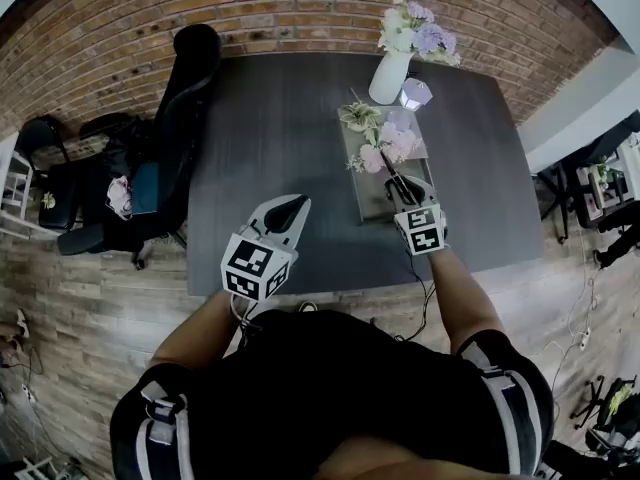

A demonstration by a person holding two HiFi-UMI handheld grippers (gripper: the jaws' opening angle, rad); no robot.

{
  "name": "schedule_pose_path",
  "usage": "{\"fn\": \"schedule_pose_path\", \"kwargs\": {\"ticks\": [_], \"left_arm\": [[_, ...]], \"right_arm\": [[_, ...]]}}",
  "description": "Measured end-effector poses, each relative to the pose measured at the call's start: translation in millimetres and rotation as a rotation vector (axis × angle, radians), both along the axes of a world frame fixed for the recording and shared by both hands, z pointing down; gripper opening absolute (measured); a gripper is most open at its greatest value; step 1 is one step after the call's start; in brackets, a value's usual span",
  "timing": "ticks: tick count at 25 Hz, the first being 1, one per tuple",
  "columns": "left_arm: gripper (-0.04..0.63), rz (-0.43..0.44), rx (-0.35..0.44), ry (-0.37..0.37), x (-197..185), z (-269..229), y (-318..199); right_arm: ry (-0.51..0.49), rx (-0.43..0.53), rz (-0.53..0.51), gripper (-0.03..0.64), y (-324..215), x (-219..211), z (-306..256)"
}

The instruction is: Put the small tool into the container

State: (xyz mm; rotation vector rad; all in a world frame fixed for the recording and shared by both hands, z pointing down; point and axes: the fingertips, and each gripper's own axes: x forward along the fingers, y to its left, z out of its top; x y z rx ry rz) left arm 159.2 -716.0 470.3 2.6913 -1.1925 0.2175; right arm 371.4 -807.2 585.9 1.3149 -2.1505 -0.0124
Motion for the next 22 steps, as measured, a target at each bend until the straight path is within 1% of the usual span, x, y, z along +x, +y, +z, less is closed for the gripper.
{"fn": "schedule_pose_path", "kwargs": {"ticks": [4, 9, 13, 18, 22], "left_arm": [[0.009, -0.026, -0.059, -0.005, -5.3, 14.8, -0.9], [0.009, -0.005, -0.084, -0.015, 3.7, 25.4, -1.9], [0.009, 0.015, -0.111, -0.025, 12.4, 37.2, 1.9], [0.009, 0.034, -0.119, -0.044, 17.8, 38.4, 4.2], [0.009, 0.04, -0.112, -0.06, 16.9, 37.4, 3.1]], "right_arm": [[0.036, -0.04, -0.039, 0.087, 1.2, -6.2, 22.2], [0.087, -0.029, -0.085, 0.086, -0.5, -6.4, 29.7], [0.139, -0.052, -0.129, 0.086, 8.8, -7.3, 46.3], [0.196, -0.104, -0.16, 0.087, 13.4, -5.8, 68.5], [0.225, -0.12, -0.162, 0.087, 9.4, -6.3, 76.6]]}}
